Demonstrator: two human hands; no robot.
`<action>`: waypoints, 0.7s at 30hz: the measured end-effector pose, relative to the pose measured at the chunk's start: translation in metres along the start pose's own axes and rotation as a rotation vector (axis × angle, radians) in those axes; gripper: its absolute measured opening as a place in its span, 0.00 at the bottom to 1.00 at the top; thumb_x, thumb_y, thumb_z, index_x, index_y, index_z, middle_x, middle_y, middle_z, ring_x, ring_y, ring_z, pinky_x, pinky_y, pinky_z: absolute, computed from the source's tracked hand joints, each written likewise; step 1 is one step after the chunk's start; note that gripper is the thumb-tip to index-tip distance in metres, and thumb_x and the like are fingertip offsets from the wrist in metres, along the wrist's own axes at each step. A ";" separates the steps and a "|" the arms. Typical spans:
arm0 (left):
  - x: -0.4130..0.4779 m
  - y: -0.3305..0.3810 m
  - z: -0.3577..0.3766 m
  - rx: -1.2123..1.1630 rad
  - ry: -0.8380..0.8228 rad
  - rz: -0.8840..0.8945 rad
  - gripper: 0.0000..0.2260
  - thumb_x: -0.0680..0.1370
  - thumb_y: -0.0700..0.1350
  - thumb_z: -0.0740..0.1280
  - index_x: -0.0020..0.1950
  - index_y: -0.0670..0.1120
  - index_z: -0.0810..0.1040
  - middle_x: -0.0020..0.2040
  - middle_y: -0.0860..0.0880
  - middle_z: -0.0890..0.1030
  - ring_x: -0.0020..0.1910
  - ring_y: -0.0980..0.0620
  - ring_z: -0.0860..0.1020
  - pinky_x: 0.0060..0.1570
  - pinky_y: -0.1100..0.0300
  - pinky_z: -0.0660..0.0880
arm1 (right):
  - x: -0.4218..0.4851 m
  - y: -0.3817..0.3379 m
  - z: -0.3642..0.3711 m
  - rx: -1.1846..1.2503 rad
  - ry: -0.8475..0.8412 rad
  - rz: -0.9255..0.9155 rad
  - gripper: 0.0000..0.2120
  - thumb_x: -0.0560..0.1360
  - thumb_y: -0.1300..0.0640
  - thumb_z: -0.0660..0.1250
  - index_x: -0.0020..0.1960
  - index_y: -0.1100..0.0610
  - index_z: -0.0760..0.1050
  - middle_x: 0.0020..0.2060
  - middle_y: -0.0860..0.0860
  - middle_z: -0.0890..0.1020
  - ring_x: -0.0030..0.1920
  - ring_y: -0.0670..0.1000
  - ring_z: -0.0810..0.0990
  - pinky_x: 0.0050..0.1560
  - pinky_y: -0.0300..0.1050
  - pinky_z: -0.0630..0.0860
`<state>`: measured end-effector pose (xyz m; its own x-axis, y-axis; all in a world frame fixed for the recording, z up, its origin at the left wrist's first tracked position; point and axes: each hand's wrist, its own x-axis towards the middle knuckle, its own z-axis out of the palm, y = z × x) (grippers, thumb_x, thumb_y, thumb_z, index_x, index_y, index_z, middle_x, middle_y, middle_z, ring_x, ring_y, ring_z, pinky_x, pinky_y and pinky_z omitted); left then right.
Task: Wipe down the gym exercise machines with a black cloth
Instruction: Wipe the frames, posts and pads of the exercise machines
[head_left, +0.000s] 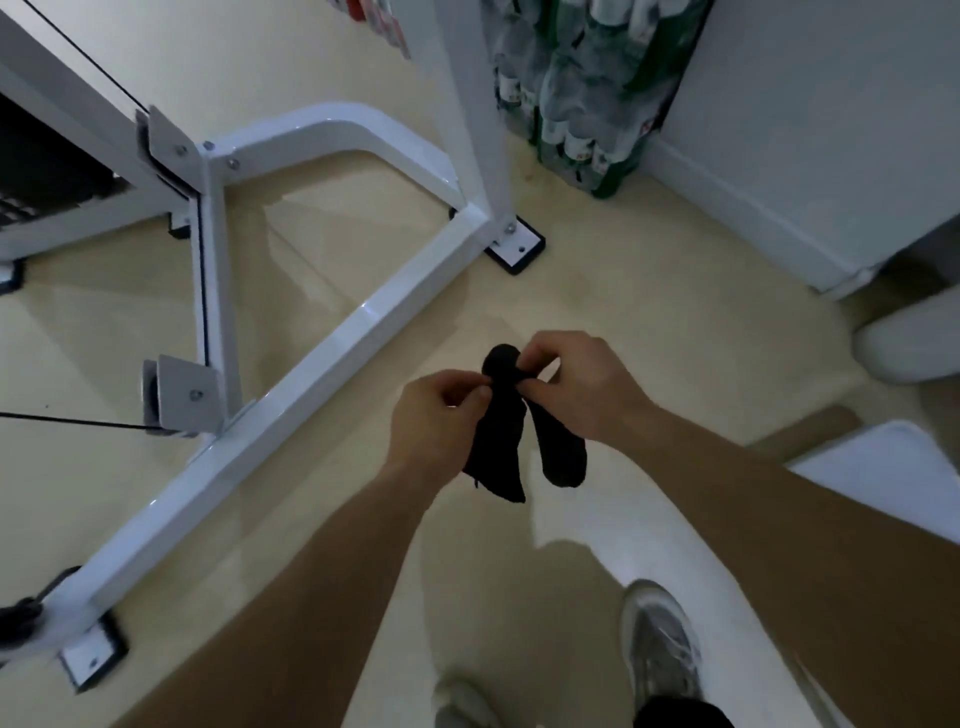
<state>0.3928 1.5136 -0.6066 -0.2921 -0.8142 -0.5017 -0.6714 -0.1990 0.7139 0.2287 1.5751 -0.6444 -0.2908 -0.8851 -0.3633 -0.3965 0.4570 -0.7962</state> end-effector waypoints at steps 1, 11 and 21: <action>-0.014 0.010 -0.005 0.054 -0.013 0.037 0.07 0.79 0.43 0.68 0.50 0.53 0.85 0.45 0.58 0.84 0.43 0.63 0.81 0.41 0.69 0.72 | -0.018 -0.006 -0.010 0.018 -0.031 0.028 0.05 0.74 0.56 0.71 0.47 0.48 0.79 0.45 0.42 0.82 0.39 0.43 0.81 0.46 0.45 0.80; -0.163 0.120 -0.072 0.263 -0.305 0.349 0.14 0.81 0.40 0.61 0.43 0.58 0.75 0.42 0.58 0.81 0.44 0.56 0.79 0.46 0.59 0.73 | -0.169 -0.132 -0.079 -0.127 -0.132 -0.009 0.22 0.68 0.51 0.63 0.62 0.42 0.75 0.67 0.48 0.70 0.65 0.50 0.70 0.65 0.49 0.71; -0.338 0.246 -0.181 0.411 -0.415 0.395 0.08 0.76 0.40 0.66 0.44 0.53 0.80 0.45 0.57 0.82 0.35 0.64 0.77 0.35 0.71 0.70 | -0.332 -0.280 -0.176 -0.271 -0.030 -0.034 0.08 0.67 0.50 0.72 0.40 0.49 0.73 0.38 0.45 0.79 0.40 0.46 0.77 0.41 0.46 0.75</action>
<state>0.4492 1.6414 -0.1729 -0.7479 -0.4916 -0.4461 -0.6406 0.3579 0.6794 0.2830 1.7566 -0.2162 -0.2492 -0.9006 -0.3560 -0.6251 0.4304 -0.6512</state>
